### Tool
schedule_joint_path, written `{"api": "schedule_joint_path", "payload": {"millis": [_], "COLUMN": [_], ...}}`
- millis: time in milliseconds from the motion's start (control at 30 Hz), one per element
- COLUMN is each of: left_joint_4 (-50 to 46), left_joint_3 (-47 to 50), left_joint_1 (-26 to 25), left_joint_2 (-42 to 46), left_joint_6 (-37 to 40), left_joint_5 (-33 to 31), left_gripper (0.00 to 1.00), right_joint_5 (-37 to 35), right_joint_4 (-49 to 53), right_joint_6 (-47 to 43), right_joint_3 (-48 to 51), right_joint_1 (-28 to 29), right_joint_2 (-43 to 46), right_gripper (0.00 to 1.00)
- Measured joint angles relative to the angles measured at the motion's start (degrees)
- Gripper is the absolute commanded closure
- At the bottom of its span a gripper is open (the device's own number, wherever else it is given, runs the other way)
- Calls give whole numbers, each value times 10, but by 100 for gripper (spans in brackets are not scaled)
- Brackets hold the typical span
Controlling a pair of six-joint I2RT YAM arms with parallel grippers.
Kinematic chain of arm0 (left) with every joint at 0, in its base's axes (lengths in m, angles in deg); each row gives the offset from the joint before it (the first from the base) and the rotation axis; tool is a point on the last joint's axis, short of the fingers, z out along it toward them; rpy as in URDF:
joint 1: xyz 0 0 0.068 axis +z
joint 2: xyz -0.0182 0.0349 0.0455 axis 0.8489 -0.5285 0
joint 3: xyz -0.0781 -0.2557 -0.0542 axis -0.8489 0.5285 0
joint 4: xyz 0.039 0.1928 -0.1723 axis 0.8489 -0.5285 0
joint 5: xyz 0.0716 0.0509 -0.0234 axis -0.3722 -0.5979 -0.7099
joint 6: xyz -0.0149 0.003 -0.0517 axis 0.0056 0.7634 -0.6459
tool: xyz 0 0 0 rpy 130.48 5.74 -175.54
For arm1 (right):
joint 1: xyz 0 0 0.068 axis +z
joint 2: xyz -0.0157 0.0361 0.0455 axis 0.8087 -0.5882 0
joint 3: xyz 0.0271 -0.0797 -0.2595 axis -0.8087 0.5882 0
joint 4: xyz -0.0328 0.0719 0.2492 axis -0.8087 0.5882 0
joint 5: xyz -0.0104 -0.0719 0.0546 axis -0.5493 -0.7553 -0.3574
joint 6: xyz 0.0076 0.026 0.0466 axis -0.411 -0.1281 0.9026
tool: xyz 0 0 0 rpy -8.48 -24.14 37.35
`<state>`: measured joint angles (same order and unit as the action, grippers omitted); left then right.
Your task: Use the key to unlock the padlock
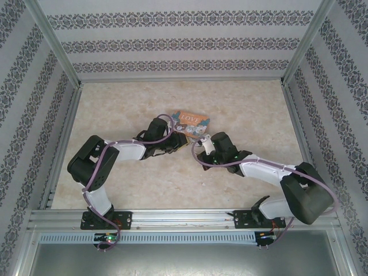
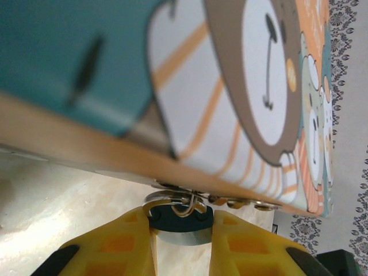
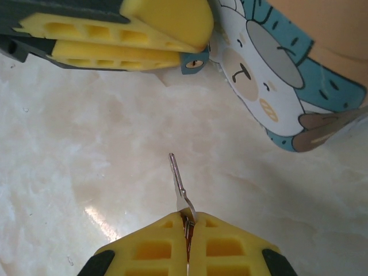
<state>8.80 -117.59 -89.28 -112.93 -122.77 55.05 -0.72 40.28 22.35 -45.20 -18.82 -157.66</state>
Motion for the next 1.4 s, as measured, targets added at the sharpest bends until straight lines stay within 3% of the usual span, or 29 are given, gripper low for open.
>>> {"api": "schedule_joint_path", "payload": {"millis": [1400], "left_joint_4": [-38], "left_joint_3": [-13], "left_joint_1": [0], "left_joint_2": [12], "left_joint_6": [14], "left_joint_5": [4], "left_gripper": [78], "right_joint_5": [-61], "right_joint_4": [-38], "right_joint_6": [-22], "right_joint_3": [-61], "right_joint_1": [22], "right_joint_2": [-78], "right_gripper": [100]}}
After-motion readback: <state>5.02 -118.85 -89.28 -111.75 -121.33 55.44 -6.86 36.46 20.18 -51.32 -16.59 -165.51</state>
